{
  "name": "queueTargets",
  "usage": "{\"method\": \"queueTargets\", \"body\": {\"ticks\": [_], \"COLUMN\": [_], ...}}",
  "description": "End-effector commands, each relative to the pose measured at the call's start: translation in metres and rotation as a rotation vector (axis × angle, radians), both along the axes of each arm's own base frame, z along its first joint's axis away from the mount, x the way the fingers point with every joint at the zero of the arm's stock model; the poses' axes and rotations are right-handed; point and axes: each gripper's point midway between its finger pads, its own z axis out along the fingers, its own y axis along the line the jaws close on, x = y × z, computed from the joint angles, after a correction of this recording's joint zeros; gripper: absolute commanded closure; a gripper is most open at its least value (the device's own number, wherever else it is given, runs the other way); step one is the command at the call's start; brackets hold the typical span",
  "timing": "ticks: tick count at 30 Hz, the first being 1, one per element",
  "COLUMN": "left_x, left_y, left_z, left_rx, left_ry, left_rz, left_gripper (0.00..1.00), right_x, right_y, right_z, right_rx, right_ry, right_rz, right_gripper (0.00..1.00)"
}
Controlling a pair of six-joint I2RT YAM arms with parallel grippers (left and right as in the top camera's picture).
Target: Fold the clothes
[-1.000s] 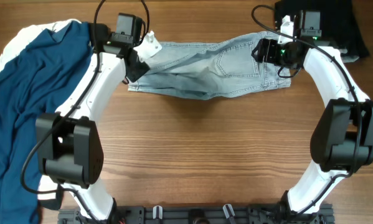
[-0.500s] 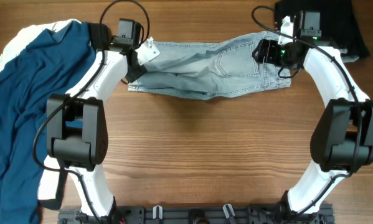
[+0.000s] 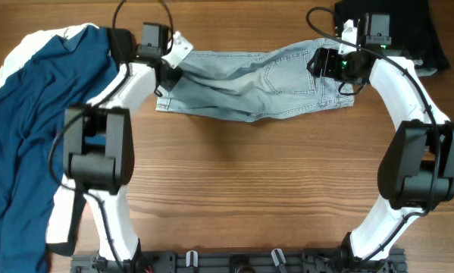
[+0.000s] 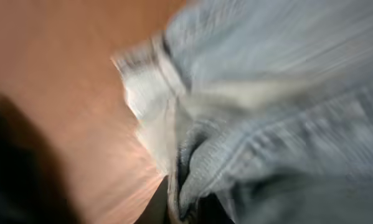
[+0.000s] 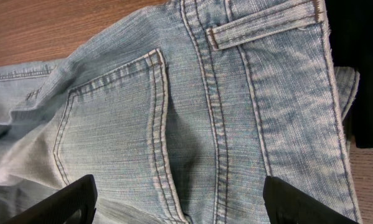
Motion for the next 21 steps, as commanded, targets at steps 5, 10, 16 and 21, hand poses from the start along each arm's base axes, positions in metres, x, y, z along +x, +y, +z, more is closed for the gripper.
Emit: {"method": "queueTargets", "body": {"ticks": [5,10,16,21], "left_x": [-0.007,-0.046,-0.083,-0.055], "left_y": [0.05,0.021,0.01,-0.021], "left_z": [-0.041,0.022,0.028,0.04], "left_rx": [-0.272,-0.5,-0.482,-0.599], "left_ry": [0.093,0.347,0.488,0.4], "left_rz": [0.569,0.592,0.597,0.487], "left_gripper": [0.22,0.0,0.0,0.03], "right_x": [0.003,0.001,0.001,0.003], "right_y": [-0.001,0.002,0.003,0.02], "right_z": [-0.002,-0.002,-0.002,0.003], "right_rx": [-0.017,0.001,0.008,0.067], "right_ry": [-0.003,0.004,0.006,-0.015], "right_rz": [-0.002,0.009,0.011,0.052], "right_gripper": [0.14,0.14,0.14,0.36]}}
